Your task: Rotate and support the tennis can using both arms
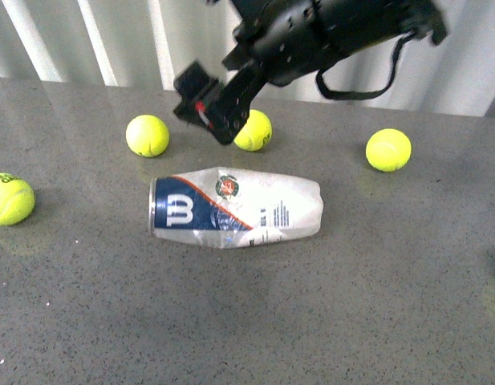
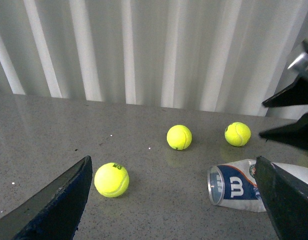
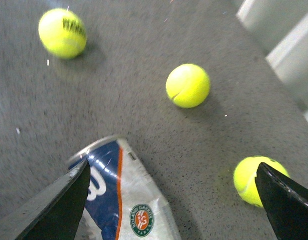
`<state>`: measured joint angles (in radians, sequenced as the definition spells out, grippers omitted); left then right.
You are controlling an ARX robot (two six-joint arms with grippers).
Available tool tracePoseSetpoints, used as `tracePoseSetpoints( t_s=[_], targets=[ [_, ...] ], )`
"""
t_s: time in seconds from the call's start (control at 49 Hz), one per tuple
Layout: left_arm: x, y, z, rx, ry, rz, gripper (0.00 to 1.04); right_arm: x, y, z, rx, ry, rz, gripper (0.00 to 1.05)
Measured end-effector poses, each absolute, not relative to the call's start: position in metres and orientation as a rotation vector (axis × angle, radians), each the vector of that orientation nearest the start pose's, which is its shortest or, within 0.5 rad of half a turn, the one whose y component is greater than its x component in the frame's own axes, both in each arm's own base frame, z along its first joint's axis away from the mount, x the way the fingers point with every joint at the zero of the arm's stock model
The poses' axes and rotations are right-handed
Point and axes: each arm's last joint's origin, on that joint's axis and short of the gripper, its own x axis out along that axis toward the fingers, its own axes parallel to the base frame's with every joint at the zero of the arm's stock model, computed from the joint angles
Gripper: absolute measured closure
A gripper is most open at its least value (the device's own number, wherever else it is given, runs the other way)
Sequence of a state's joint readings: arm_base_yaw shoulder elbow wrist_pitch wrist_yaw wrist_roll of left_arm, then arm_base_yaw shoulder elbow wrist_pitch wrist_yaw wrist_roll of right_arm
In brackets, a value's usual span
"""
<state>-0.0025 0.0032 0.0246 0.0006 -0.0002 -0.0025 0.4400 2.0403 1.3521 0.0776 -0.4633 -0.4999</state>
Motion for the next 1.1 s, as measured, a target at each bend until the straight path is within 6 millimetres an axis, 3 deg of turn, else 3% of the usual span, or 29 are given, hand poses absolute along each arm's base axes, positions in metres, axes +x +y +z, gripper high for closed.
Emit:
tracePoseSetpoints(
  t_s=[0.041, 0.123, 0.204, 0.409, 0.47, 0.531, 0.715, 0.878, 1.103],
  targets=[
    [0.096, 0.000, 0.172, -0.003, -0.022, -0.002, 0.07, 0.391, 0.193, 0.187, -0.381, 0.399, 0.963, 0.07],
    [0.096, 0.000, 0.172, -0.003, -0.022, -0.002, 0.07, 0.373, 0.154, 0.213, -0.160, 0.434, 0.678, 0.07],
    [0.096, 0.000, 0.172, -0.003, -0.022, -0.002, 0.07, 0.363, 0.130, 0.213, -0.045, 0.474, 0.489, 0.07],
    [0.096, 0.000, 0.172, -0.003, -0.022, -0.002, 0.07, 0.360, 0.131, 0.204, 0.017, 0.492, 0.441, 0.09],
    [0.096, 0.000, 0.172, -0.003, -0.022, -0.002, 0.07, 0.351, 0.126, 0.197, -0.031, 0.237, 0.198, 0.22],
    [0.096, 0.000, 0.172, -0.003, -0.022, -0.002, 0.07, 0.336, 0.112, 0.190, -0.022, 0.129, 0.078, 0.33],
    [0.096, 0.000, 0.172, -0.003, -0.022, -0.002, 0.07, 0.291, 0.067, 0.193, 0.009, -0.008, -0.010, 0.61],
    [0.096, 0.000, 0.172, -0.003, -0.022, -0.001, 0.07, 0.243, 0.041, 0.177, -0.001, 0.022, 0.011, 1.00],
    [0.096, 0.000, 0.172, -0.003, -0.022, -0.002, 0.07, 0.202, 0.021, 0.172, -0.001, 0.014, 0.000, 1.01]
  ],
)
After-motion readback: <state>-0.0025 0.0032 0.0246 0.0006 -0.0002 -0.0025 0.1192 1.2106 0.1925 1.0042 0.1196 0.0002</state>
